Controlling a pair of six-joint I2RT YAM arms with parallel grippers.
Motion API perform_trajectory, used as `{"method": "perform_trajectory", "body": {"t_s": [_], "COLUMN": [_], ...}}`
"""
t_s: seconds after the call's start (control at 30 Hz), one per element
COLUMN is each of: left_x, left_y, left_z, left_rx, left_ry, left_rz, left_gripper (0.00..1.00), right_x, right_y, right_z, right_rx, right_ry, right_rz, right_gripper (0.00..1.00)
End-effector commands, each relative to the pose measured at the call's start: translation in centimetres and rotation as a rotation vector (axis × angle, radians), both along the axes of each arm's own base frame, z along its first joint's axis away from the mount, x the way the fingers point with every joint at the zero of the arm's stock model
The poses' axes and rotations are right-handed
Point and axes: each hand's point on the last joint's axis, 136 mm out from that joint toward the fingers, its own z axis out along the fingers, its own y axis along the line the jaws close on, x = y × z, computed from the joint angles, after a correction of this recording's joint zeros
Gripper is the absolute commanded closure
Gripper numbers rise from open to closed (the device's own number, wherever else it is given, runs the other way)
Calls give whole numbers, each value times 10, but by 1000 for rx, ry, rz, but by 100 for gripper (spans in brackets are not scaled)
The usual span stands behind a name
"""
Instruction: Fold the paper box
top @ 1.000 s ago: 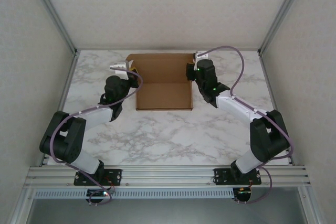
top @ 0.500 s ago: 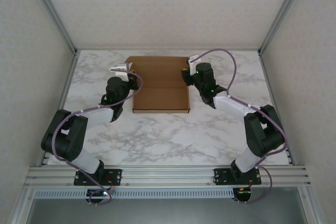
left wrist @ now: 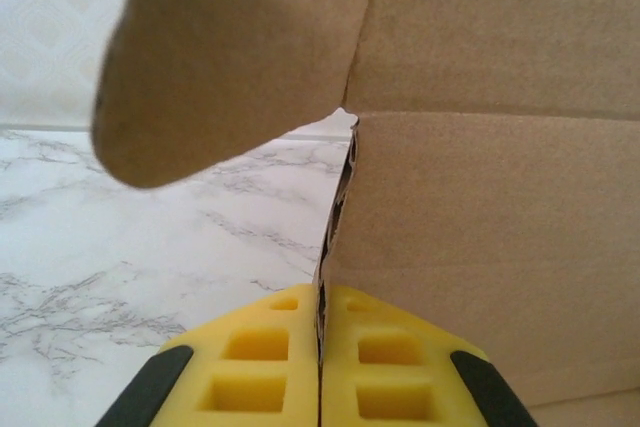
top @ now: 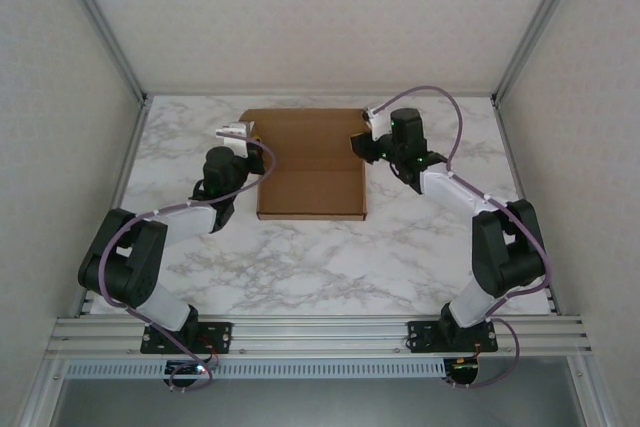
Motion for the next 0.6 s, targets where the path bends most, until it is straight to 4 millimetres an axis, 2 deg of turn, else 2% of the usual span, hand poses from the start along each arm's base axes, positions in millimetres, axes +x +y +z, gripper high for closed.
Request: {"method": "perform_trajectory", "body": {"t_s": [0.0, 0.13, 0.3, 0.37, 0.43, 0.57], "left_x": [-3, -1, 0, 0, 1, 1], "left_y": [-4, -3, -4, -5, -5, -4], "left_z": [20, 20, 18, 17, 18, 17], "left_rx": [2, 18, 23, 29, 34, 40], "left_ry": [-45, -41, -35, -33, -34, -30], "left_rz": [-34, -37, -43, -49, -48, -46], "left_gripper": [100, 100, 100, 100, 100, 100], "right_x": [-3, 0, 1, 2, 3, 4], "right_y": [4, -7, -8, -10, -12, -18], "right_z": [1, 1, -1, -3, -4, -3], "right_rx": [8, 4, -10, -26, -56, -86], "right_ry": [22, 22, 27, 25, 18, 6], "right_rz": [74, 53, 57, 49, 53, 55], "right_gripper": [64, 64, 64, 60, 51, 50]}}
